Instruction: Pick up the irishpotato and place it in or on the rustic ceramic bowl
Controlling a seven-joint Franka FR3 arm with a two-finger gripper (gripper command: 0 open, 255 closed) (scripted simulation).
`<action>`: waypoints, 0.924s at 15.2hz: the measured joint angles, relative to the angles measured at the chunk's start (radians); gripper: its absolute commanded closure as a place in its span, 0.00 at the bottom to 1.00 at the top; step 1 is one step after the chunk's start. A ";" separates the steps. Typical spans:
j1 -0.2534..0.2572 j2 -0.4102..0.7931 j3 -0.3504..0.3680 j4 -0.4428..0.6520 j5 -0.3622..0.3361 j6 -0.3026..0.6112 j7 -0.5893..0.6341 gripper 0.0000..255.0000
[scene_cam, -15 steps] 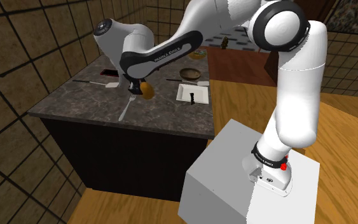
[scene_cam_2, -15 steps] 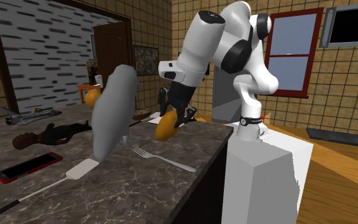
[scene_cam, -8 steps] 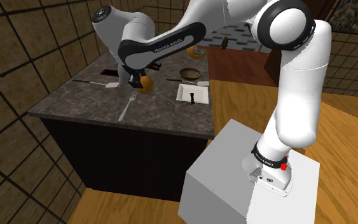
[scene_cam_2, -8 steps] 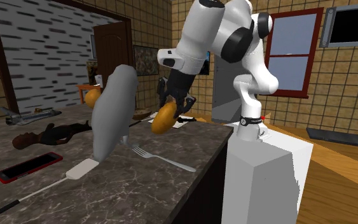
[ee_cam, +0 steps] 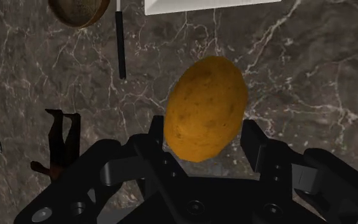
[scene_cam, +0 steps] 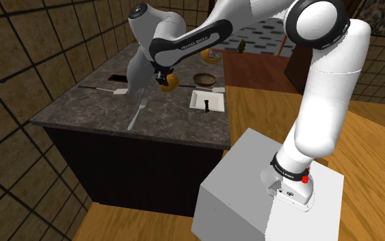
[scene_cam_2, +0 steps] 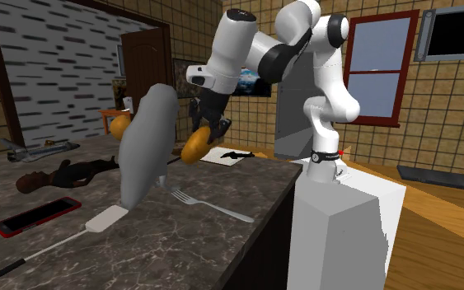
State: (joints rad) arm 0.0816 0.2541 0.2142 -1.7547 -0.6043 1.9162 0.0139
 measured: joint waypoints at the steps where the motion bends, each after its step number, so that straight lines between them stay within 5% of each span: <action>1: -0.015 -0.012 -0.008 -0.010 0.002 0.011 -0.021 1.00; 14: -0.203 -0.033 -0.125 -0.067 0.003 0.196 -0.262 1.00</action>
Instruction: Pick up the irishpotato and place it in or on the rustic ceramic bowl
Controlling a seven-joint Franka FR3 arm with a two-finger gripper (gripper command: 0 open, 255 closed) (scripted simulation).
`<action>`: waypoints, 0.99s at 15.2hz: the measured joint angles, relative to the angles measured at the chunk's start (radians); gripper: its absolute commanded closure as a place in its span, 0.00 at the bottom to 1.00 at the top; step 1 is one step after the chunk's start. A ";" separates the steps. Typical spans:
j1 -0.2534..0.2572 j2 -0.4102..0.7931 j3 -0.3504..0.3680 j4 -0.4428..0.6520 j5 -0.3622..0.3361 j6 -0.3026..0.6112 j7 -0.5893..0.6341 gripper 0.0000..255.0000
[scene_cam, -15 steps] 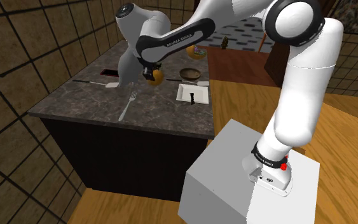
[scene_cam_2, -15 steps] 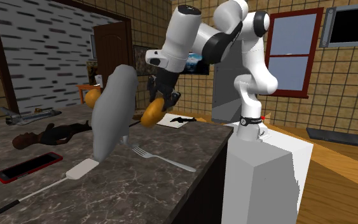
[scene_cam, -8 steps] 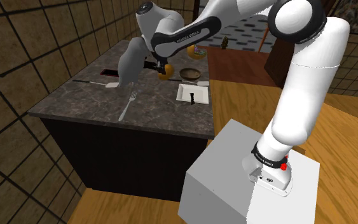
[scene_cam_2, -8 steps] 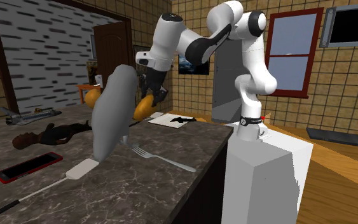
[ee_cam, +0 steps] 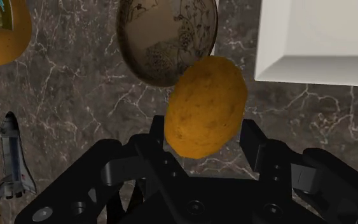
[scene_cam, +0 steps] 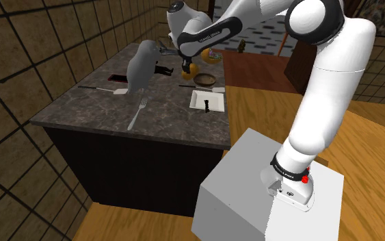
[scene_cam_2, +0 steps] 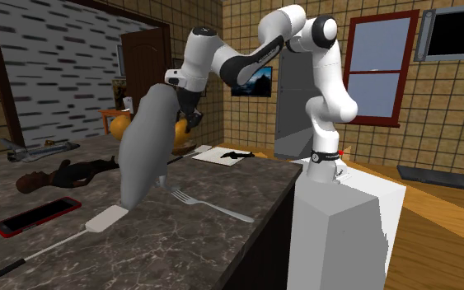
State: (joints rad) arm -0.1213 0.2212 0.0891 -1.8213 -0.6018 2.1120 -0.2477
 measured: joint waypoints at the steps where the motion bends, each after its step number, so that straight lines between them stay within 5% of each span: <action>1: -0.013 -0.001 -0.008 -0.001 0.002 0.011 -0.019 1.00; 9: -0.117 0.065 -0.066 0.071 0.025 0.088 -0.172 1.00; 15: -0.128 0.096 -0.077 0.057 0.010 0.137 -0.163 1.00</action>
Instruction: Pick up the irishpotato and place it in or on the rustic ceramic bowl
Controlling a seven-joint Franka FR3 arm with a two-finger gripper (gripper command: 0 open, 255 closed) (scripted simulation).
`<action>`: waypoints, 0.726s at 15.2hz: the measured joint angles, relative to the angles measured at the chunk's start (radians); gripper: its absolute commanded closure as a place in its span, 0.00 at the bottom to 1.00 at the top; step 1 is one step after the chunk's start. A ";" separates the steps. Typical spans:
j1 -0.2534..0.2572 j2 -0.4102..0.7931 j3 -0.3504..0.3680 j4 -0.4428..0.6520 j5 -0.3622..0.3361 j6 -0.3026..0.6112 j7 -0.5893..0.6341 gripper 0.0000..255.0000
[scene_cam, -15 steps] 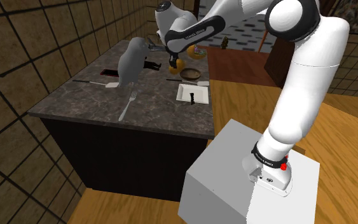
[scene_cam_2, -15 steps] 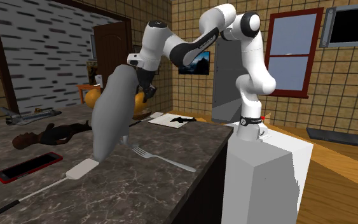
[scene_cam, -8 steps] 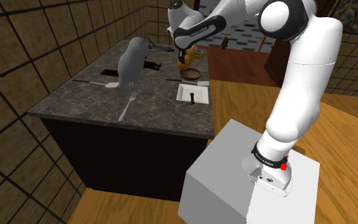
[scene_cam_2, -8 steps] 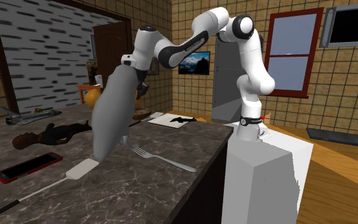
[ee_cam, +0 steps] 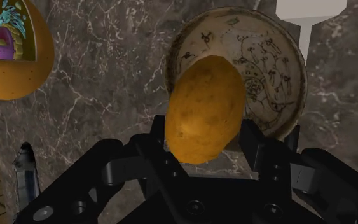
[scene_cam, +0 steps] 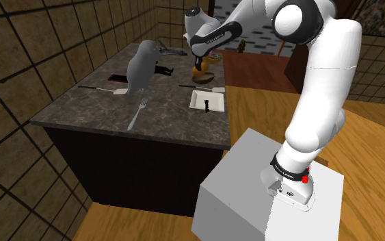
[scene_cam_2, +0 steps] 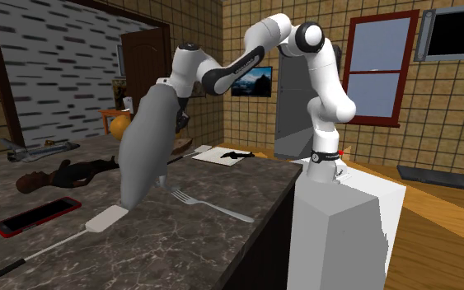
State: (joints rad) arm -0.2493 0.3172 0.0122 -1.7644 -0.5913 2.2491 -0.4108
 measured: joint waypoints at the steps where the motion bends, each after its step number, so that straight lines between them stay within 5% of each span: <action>1: -0.001 0.005 -0.002 -0.006 -0.004 0.010 0.006 1.00; 11: 0.005 0.034 -0.010 -0.035 -0.043 0.082 0.060 1.00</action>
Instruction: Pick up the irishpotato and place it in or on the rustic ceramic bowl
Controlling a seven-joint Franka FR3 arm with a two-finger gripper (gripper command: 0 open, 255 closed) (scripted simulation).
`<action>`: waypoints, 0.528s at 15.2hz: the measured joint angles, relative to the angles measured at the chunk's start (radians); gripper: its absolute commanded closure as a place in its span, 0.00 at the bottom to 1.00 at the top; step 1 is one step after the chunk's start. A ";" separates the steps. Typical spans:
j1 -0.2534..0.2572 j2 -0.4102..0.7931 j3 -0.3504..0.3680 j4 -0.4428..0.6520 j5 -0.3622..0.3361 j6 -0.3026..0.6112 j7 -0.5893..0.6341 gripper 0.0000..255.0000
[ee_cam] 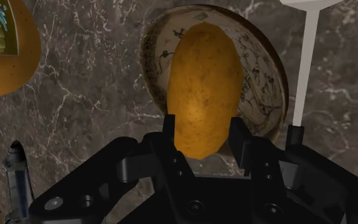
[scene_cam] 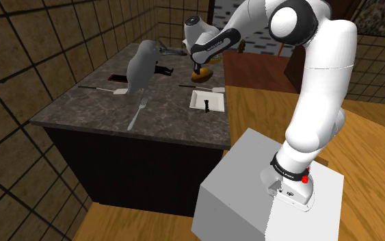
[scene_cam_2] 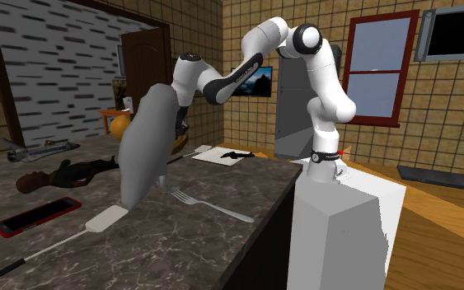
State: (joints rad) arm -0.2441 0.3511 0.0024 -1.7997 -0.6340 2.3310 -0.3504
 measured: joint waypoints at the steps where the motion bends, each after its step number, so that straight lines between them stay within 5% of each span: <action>1: -0.001 0.000 0.000 -0.001 0.000 0.002 -0.002 1.00; 3: -0.001 -0.003 0.000 -0.007 -0.002 0.005 0.002 1.00; 4: -0.002 0.001 0.000 -0.002 -0.002 0.004 0.000 0.00; 8: -0.006 0.013 -0.003 -0.015 -0.001 0.007 0.000 0.00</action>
State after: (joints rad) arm -0.2505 0.3645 -0.0010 -1.8145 -0.6349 2.3382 -0.3506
